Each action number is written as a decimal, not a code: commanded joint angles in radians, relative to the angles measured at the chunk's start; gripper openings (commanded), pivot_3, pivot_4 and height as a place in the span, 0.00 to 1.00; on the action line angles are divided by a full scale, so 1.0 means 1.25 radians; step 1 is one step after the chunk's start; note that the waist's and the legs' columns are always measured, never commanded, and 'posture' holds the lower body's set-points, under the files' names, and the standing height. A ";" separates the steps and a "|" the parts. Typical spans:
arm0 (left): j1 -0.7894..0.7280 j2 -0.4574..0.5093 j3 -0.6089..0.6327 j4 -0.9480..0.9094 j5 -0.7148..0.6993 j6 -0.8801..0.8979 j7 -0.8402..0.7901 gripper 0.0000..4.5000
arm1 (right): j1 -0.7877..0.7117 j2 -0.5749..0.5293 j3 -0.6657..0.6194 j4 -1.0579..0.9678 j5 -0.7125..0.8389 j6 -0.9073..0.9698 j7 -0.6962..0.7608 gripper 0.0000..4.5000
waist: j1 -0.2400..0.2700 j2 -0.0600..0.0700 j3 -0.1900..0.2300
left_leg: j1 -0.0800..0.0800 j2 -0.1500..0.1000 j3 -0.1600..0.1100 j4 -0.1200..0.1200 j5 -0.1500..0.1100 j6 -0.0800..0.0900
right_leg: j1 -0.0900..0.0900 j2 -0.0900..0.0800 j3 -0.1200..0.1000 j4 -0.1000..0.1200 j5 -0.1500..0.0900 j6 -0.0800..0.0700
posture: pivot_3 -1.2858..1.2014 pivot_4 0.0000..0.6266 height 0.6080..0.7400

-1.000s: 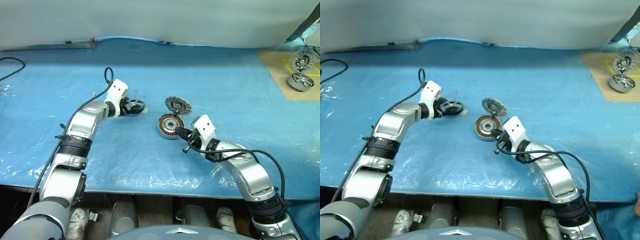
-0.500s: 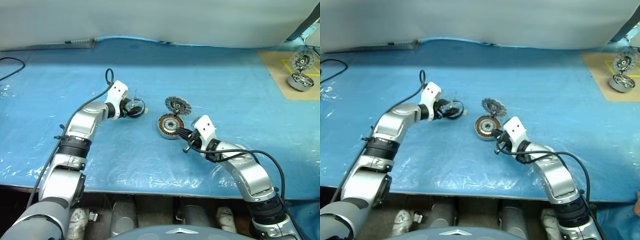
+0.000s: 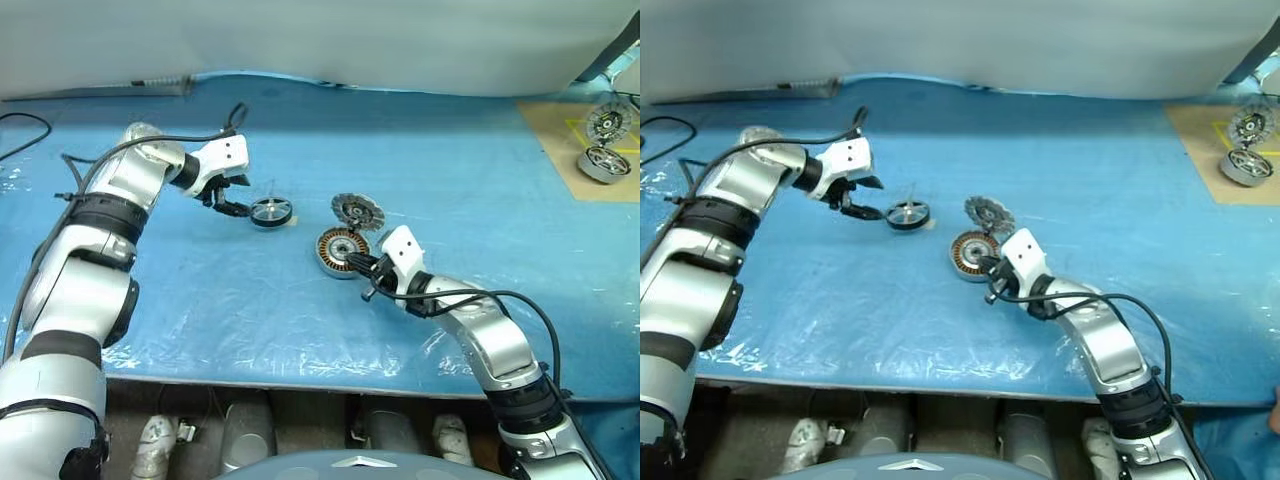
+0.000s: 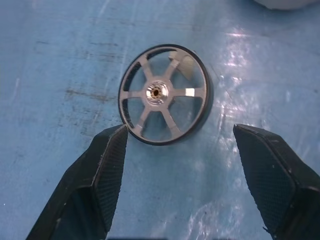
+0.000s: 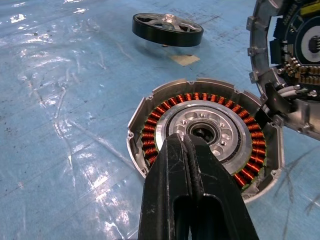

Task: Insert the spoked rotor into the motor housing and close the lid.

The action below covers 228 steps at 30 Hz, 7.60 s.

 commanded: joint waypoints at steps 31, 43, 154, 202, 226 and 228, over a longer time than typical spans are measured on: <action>-0.221 -0.229 -0.078 0.324 0.329 -0.065 0.201 0.79 | 0.042 -0.022 -0.011 -0.093 0.017 0.031 0.007 0.00 | 0.003 -0.006 0.003 | -0.001 0.000 -0.001 0.001 0.000 0.000 | 0.000 0.000 0.000 0.000 0.001 0.002 | 0.52 0.24 1.00; -0.184 -0.242 -0.084 0.326 0.347 -0.067 0.187 0.79 | 0.055 -0.025 -0.021 -0.112 0.019 0.041 -0.008 0.00 | 0.003 -0.006 0.003 | -0.001 0.000 -0.001 0.001 0.000 0.000 | 0.000 0.000 0.000 0.001 0.001 0.002 | 0.52 0.24 1.00; -0.070 -0.242 -0.105 0.307 0.390 -0.186 0.061 0.21 | 0.038 -0.023 -0.018 -0.088 0.002 0.033 -0.028 0.00 | 0.005 -0.003 0.002 | 0.014 -0.001 0.000 -0.001 0.000 0.000 | 0.016 -0.001 0.001 0.000 -0.001 -0.002 | 0.52 0.24 1.00; 0.174 -0.021 0.140 -0.492 -0.053 0.172 -0.106 0.20 | 0.139 -0.028 -0.102 -0.186 0.074 -0.053 -0.003 0.00 | 0.001 -0.005 0.008 | 0.006 0.000 0.001 -0.004 0.000 0.000 | 0.003 -0.001 0.000 0.000 -0.002 -0.003 | 0.52 0.24 1.00; 0.014 -0.219 -0.032 -0.336 0.022 0.115 -0.008 0.20 | 0.247 0.061 -0.105 0.046 0.064 -0.338 0.028 0.00 | -0.001 -0.005 0.008 | 0.000 0.000 0.001 0.000 0.000 0.000 | 0.002 0.000 0.000 0.000 -0.002 -0.003 | 0.52 0.24 1.00; 0.016 -0.224 -0.039 -0.329 0.030 0.100 -0.006 0.20 | 0.249 0.063 -0.104 0.047 0.061 -0.339 0.027 0.00 | 0.001 -0.005 0.008 | 0.000 0.000 0.001 0.000 0.000 0.000 | 0.002 0.000 0.000 0.000 -0.002 -0.003 | 0.52 0.24 1.00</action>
